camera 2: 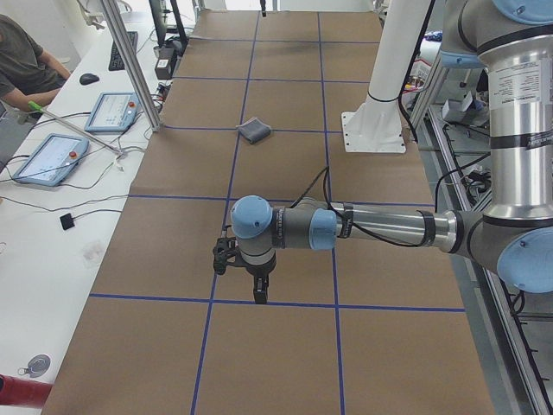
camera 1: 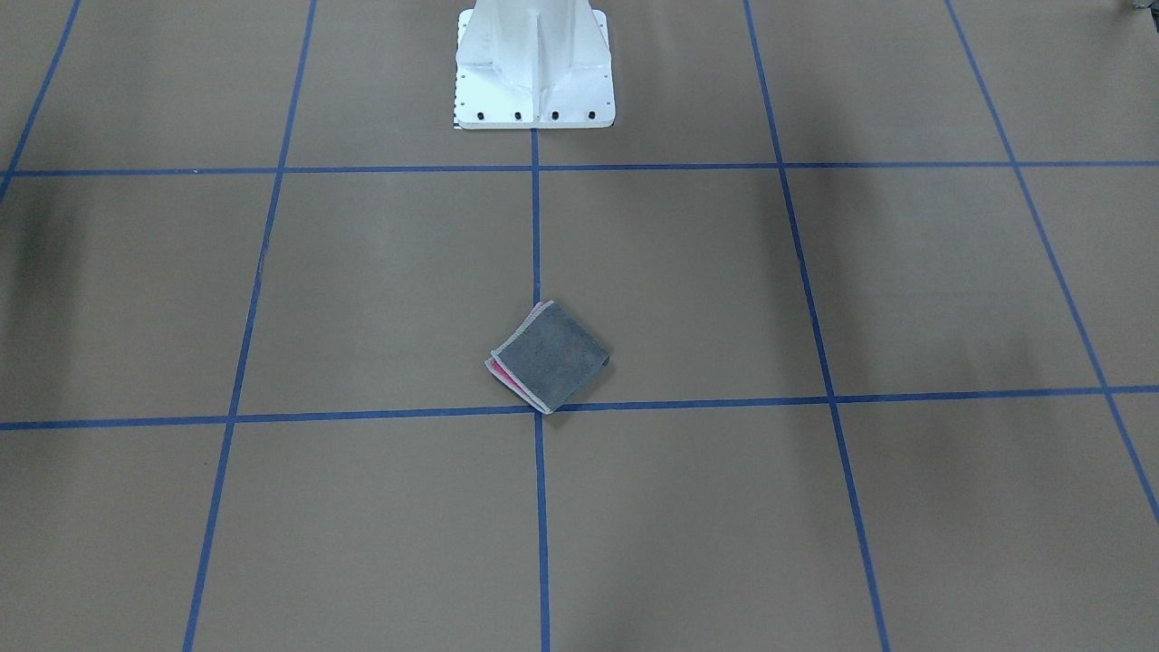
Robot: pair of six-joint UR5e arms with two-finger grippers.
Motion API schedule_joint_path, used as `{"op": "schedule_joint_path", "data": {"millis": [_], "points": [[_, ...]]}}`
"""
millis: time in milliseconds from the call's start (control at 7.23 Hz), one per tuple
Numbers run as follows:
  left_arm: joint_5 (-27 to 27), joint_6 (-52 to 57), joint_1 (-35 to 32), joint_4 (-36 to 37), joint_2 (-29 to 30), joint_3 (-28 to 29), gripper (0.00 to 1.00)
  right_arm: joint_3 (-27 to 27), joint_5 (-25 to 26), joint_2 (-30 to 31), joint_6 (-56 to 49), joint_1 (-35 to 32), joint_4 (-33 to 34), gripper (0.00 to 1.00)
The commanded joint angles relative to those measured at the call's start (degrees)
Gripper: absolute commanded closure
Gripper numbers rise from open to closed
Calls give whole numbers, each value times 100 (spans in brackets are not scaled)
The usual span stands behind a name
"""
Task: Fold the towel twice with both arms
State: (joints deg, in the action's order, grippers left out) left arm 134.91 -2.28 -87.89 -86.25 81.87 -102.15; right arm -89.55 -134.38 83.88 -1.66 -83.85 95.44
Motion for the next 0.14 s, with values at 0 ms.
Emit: {"op": "schedule_joint_path", "data": {"millis": [0], "points": [[0,0,0,-15,-4,-16,0,-1,0,15,-1,0,1,0]]}}
